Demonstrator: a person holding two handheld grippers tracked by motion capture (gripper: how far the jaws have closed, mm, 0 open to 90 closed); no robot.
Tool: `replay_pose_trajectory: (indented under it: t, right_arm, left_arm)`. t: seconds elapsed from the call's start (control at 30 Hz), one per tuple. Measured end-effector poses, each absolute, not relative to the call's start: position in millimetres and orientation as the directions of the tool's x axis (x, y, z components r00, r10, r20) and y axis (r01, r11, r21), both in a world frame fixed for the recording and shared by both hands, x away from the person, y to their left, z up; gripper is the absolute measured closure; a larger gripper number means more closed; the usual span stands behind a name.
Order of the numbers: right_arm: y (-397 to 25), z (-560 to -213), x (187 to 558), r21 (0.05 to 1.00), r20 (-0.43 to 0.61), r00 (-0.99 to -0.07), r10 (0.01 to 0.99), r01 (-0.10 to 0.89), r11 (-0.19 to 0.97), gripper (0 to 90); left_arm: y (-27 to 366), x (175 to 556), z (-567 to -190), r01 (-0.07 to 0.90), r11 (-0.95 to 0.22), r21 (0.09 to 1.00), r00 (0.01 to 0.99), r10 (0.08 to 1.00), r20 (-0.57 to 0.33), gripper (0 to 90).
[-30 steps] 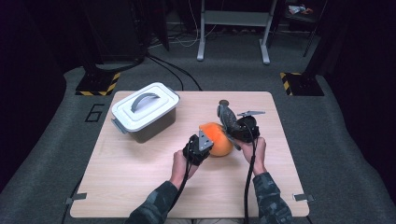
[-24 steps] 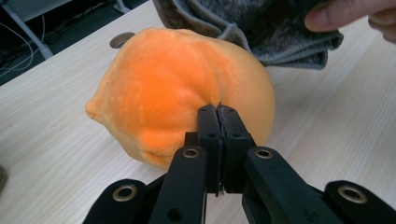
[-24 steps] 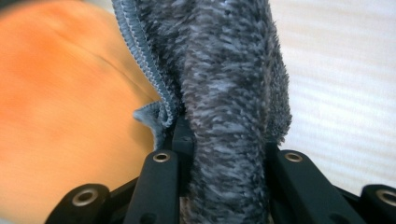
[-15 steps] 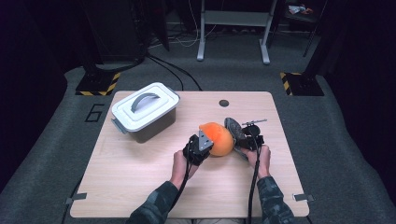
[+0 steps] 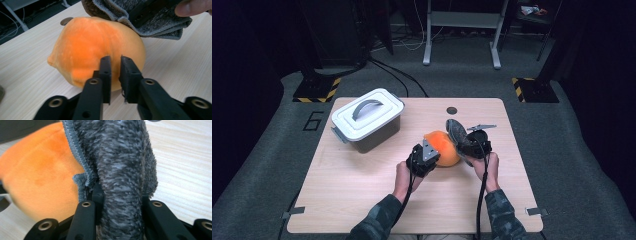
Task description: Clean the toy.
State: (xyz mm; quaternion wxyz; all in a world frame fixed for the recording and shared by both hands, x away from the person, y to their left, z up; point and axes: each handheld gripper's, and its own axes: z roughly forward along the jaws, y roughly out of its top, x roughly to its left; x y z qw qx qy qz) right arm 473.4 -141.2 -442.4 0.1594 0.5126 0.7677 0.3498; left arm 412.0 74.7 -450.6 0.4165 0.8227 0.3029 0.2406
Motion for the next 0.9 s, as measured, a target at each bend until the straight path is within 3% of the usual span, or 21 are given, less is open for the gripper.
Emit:
replay_pose_trajectory:
  t: [0.23,0.5,0.7,0.9]
  right_arm:
    - [-146.6,-448.4,477.9,0.687,0.132,-0.404,0.905,0.696,0.210,70.5]
    - [-146.4,-452.0,480.5,0.674,0.129,-0.401,0.907,0.706,0.217,70.5]
    - [-146.9,-453.6,481.1,0.672,0.118,-0.400,0.909,0.706,0.224,70.6]
    - [-148.9,-455.1,481.4,0.669,0.113,-0.398,0.910,0.708,0.227,70.6]
  left_arm:
    - [78.4,411.8,-447.8,0.292,-0.479,0.828,0.674,0.717,0.177,57.0]
    - [75.7,419.5,-450.3,0.290,-0.502,0.815,0.632,0.740,0.231,49.9]
    - [72.6,431.6,-457.4,0.317,-0.495,0.809,0.655,0.731,0.191,57.8]
    - [64.4,433.4,-461.2,0.319,-0.499,0.806,0.658,0.729,0.190,76.6]
